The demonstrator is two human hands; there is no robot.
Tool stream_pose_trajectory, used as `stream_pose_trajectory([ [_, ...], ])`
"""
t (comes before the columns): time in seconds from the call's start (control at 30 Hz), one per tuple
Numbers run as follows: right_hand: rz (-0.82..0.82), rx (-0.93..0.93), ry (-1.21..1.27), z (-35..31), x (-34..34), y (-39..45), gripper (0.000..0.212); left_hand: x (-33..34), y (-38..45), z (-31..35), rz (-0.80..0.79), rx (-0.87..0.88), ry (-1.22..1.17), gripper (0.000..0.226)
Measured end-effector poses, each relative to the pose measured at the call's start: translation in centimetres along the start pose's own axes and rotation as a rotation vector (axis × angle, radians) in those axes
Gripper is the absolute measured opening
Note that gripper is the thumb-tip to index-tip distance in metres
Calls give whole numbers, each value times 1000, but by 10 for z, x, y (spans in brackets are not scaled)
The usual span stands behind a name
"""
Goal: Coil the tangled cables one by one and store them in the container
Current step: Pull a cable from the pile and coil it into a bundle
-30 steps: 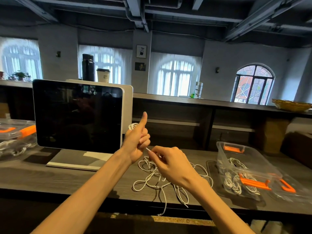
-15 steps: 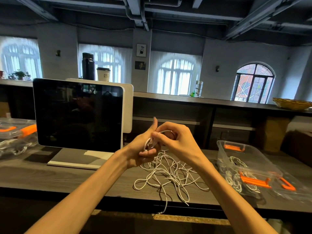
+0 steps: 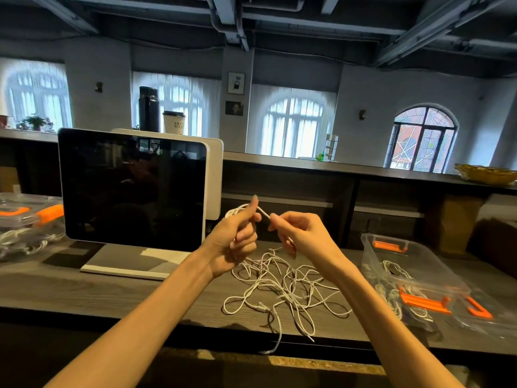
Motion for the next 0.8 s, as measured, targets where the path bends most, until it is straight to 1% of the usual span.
stream_pose_trajectory([
  [0.07, 38, -46, -134, 6, 3, -3, 27, -3, 4, -2, 203, 62, 199, 45],
  [0.1, 61, -87, -207, 7, 6, -4, 26, -3, 5, -4, 260, 93, 278, 45],
  [0.17, 100, -162, -304, 6, 11, -4, 22, 2, 5, -8, 311, 135, 339, 45],
  [0.23, 113, -201, -338, 6, 18, -5, 16, 6, 6, -10, 274, 138, 259, 45],
  [0.3, 136, -232, -382, 10, 23, -5, 16, 11, 6, -9, 176, 82, 124, 46],
  [0.33, 147, -245, -409, 12, 25, -6, 17, 12, 6, -10, 142, 43, 97, 46],
  [0.43, 136, -328, -562, 13, 29, -10, 16, 14, 6, -12, 156, -51, 93, 49],
  [0.5, 90, -355, -636, 12, 33, -13, 13, 14, 7, -13, 184, -62, 30, 51],
  [0.57, 55, -328, -616, 14, 36, -17, 13, 15, 8, -13, 206, -49, -60, 58],
  [0.6, 54, -300, -579, 16, 37, -19, 15, 15, 8, -12, 229, -30, -96, 56],
  [0.67, 101, -215, -412, 18, 39, -22, 17, 17, 7, -9, 281, 18, -121, 39],
  [0.7, 133, -141, -320, 19, 40, -22, 20, 20, 5, -6, 282, 39, -115, 34],
  [0.73, 154, -51, -257, 20, 40, -20, 27, 22, 4, -5, 268, 57, -97, 35],
  [0.8, 109, 141, -167, 20, 42, -16, 45, 28, 1, -4, 229, 95, -42, 46],
])
Point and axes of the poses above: each hand's wrist, its own y-axis towards the middle knuckle, its own x-axis out of the palm, z = x × y, the point moved 2 cm from there along y, towards the middle knuckle, and after that the axes turned 7 degrees about y, right-handed, at the moved point
